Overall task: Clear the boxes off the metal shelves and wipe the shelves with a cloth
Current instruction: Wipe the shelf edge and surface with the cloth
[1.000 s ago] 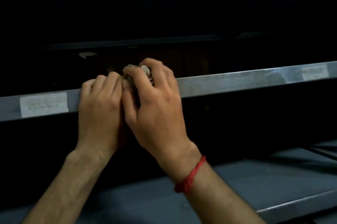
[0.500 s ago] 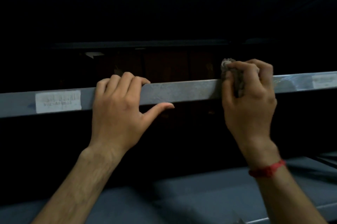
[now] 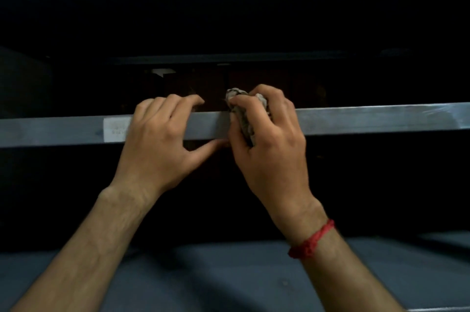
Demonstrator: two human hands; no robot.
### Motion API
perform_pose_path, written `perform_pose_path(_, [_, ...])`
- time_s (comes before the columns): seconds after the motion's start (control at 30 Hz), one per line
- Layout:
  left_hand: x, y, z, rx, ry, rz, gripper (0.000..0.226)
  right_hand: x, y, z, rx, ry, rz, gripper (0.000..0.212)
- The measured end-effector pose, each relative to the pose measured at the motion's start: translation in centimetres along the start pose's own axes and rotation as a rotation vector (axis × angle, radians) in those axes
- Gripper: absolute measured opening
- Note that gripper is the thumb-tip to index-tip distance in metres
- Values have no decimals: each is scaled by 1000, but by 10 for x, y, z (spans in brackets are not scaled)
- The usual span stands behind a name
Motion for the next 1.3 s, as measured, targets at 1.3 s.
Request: perform_pose_path(1.3, [20,-122,-40,33,65,115,65,-78,-118,-1,-194,116,-3,32])
Point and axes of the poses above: each hand's wrist, its own z-axis towards the middle knuckle, its own x-axis out of the back of the hand, y = z × x, the point moved 2 cm from there along z, towards the middle knuckle, and after that the axes turned 2 degrees about -y, right-handed, at the moved point
